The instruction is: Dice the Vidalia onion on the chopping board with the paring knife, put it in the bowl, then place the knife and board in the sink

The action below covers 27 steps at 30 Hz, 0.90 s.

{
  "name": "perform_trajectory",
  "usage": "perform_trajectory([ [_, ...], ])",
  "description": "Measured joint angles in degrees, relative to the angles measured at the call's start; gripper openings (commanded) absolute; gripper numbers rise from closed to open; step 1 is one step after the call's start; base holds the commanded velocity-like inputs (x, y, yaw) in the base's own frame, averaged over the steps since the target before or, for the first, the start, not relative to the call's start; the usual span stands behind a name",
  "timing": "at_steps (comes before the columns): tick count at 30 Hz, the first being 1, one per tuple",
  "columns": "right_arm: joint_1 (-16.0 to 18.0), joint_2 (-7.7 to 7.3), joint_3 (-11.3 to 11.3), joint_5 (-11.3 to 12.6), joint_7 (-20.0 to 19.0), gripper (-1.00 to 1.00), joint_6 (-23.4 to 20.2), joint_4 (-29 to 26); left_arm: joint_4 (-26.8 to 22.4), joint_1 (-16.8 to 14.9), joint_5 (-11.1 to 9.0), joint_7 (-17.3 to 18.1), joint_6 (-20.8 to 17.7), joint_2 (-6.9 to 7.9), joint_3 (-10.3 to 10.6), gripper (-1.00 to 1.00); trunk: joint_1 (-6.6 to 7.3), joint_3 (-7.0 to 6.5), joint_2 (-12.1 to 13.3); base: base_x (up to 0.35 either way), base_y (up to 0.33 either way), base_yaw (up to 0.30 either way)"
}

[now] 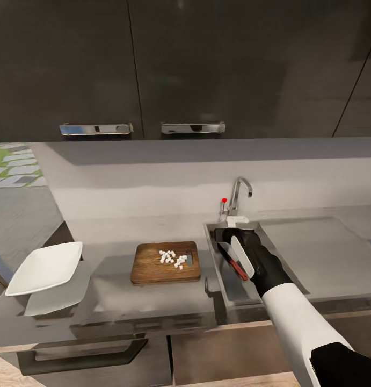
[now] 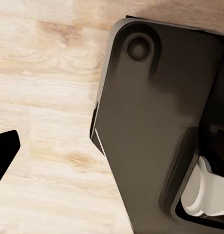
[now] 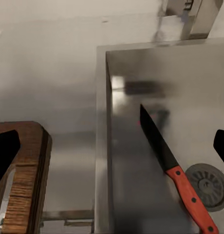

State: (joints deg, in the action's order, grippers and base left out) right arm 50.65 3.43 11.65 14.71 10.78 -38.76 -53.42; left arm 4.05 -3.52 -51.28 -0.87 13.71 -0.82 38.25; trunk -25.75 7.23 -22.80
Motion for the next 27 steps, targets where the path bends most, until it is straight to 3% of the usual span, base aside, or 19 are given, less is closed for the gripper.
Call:
perform_trajectory([
  [8, 0.0, -0.14, 0.0, -0.1, -6.8, 1.00, 0.0, 0.2, 0.0, 0.0, 0.0, 0.0, 0.0, 0.00, 0.0, 1.00, 0.00, 0.00, 0.0, 0.000, 0.001, 0.000],
  [14, 0.0, -0.14, 0.0, -0.5, -7.6, 1.00, 0.0, 0.7, 0.1, 0.0, 0.0, 0.0, 0.0, -0.32, 0.0, 1.00, 0.00, 0.00, 0.0, 0.000, 0.000, 0.000],
  [20, 0.0, -0.04, 0.0, -0.9, -7.4, 1.00, 1.6, 5.3, 0.1, 0.0, 0.0, 0.0, 0.0, -0.35, 0.0, 1.00, 0.00, 0.00, 0.0, 0.000, 0.000, 0.000],
  [27, 0.0, 0.46, 0.0, -6.7, -7.2, 1.00, 3.6, 9.5, 0.1, 0.0, 0.0, 0.0, 0.0, -0.35, 0.0, 1.00, 0.00, 0.00, 0.0, 0.000, 0.000, 0.000],
])
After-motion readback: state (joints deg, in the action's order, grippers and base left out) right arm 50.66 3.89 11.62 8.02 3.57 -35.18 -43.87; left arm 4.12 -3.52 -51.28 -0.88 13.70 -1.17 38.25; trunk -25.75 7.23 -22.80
